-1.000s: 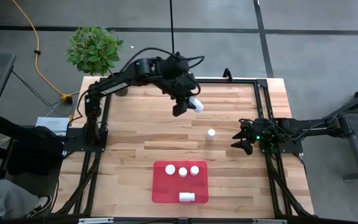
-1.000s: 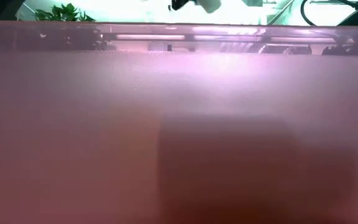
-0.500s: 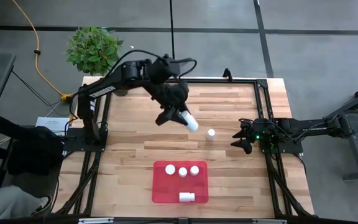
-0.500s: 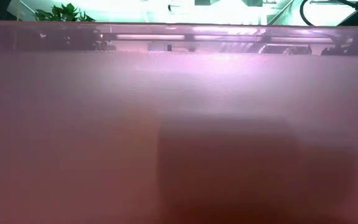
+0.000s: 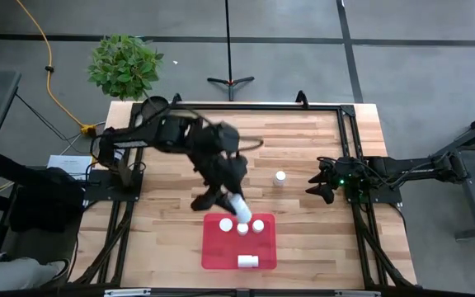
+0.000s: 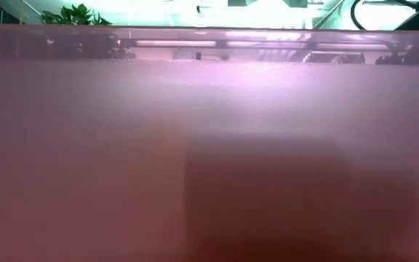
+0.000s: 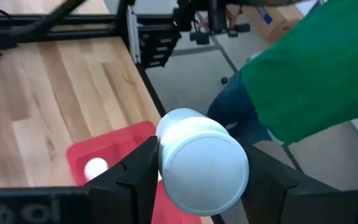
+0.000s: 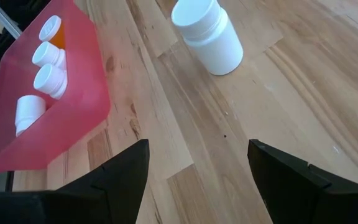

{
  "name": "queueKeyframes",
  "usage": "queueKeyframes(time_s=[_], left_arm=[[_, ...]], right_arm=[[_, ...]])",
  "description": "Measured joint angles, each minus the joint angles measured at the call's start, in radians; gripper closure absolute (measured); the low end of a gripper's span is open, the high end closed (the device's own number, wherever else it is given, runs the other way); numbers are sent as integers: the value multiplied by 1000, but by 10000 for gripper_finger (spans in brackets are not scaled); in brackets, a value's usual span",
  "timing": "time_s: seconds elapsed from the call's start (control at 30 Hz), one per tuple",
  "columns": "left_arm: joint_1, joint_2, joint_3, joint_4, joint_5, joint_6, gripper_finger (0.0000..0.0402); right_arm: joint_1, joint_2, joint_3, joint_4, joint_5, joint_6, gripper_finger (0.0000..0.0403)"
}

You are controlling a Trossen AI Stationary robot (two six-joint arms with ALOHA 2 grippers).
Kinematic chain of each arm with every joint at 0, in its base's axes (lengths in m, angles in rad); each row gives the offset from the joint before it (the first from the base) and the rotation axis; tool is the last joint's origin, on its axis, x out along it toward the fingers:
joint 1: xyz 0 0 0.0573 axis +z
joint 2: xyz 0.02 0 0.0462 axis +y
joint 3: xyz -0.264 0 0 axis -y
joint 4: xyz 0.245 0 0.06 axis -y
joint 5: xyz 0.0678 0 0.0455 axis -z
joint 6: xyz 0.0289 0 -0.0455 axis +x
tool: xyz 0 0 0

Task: Pick and place pill bottles into a basket
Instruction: Put the white pill bottle into the red bin

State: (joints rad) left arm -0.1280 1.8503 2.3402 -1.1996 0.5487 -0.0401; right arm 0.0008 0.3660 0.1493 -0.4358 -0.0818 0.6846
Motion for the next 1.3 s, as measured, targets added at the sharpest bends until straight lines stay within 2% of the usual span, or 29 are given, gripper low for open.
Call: queueKeyframes(time_s=[0.3, 0.5, 0.73, 0.97, 1.13, 1.3], left_arm=[[-131, 2, -110, -5, -151, -49, 191], [-183, 1, -299, 24, -222, -81, 191], [-196, 1, -555, 101, -242, -118, 191], [-197, 2, -739, 177, -257, -145, 191], [-231, 2, -814, 227, -318, -162, 191], [-269, 2, -846, 271, -440, -202, 191]], right_arm=[[0, 0, 0, 29, 0, 20, 139], [0, 0, 0, 67, 0, 43, 139], [0, 0, 0, 103, 0, 68, 139], [0, 0, 0, 121, 0, 89, 139], [0, 0, 0, 130, 0, 102, 139], [0, 0, 0, 150, 0, 105, 139]])
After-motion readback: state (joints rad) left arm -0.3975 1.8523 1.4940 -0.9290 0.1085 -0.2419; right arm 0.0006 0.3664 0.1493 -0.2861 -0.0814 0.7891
